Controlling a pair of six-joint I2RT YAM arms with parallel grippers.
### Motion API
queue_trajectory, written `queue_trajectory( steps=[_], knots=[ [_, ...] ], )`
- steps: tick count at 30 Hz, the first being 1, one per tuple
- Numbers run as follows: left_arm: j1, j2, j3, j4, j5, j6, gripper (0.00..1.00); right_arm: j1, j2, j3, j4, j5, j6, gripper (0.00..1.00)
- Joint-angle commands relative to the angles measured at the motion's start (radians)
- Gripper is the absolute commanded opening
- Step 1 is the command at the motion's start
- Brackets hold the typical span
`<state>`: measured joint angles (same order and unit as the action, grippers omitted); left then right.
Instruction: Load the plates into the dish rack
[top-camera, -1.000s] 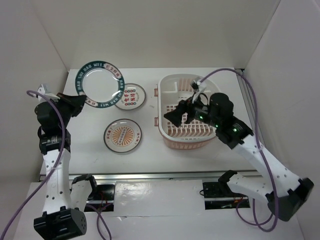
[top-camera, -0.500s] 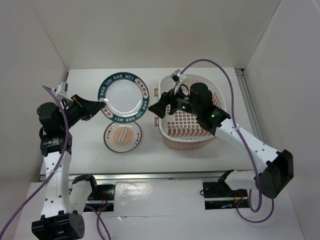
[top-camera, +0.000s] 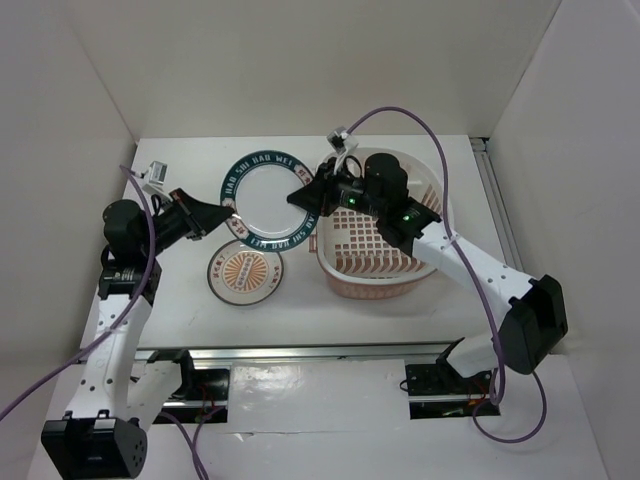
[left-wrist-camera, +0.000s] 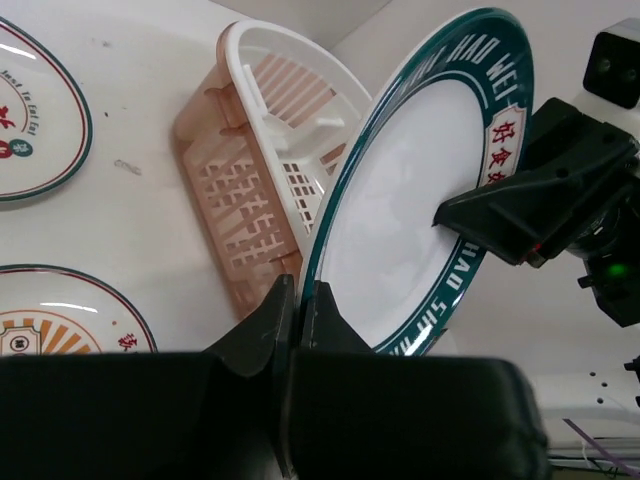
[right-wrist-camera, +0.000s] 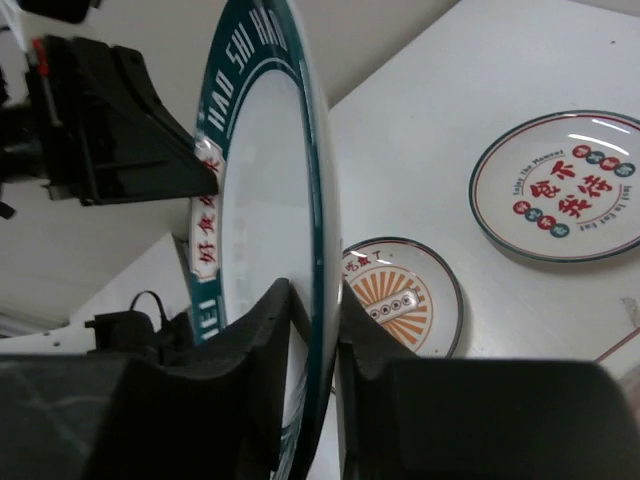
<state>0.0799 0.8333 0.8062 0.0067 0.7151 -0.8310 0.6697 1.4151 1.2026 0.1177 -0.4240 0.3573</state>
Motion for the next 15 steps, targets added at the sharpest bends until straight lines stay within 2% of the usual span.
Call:
queue_trajectory(
  steps=[1,4,6,7,10,11,12,14,15],
  knots=[
    [-0.049,-0.008,0.024,0.098,0.027,-0.023,0.0,0.004,0.016,0.038,0.065,0.05,-0.027,0.21],
    [-0.049,0.003,0.024,0.072,0.0,0.003,0.0,0.004,0.005,0.048,0.03,0.07,-0.027,0.03],
    [-0.049,0.015,0.024,0.023,-0.047,0.016,0.01,0.004,-0.007,0.06,-0.016,0.103,-0.037,0.0],
    [-0.049,0.024,0.024,0.004,-0.064,0.032,0.24,0.004,-0.021,0.07,-0.038,0.119,-0.037,0.0],
    [-0.049,0.024,0.05,-0.094,-0.14,0.078,0.64,0.004,-0.082,0.08,-0.147,0.224,-0.07,0.0],
    [-0.049,0.024,0.066,-0.123,-0.161,0.092,0.84,0.004,-0.106,0.08,-0.179,0.27,-0.08,0.0],
    [-0.049,0.015,0.077,-0.19,-0.199,0.122,1.0,0.004,-0.155,0.089,-0.249,0.391,-0.099,0.0],
    [-0.049,0.001,0.105,-0.247,-0.232,0.154,1.0,0.004,-0.198,0.126,-0.335,0.521,-0.109,0.0],
    [-0.049,-0.008,0.105,-0.273,-0.268,0.182,1.0,0.004,-0.234,0.141,-0.422,0.648,-0.118,0.0]
  ],
)
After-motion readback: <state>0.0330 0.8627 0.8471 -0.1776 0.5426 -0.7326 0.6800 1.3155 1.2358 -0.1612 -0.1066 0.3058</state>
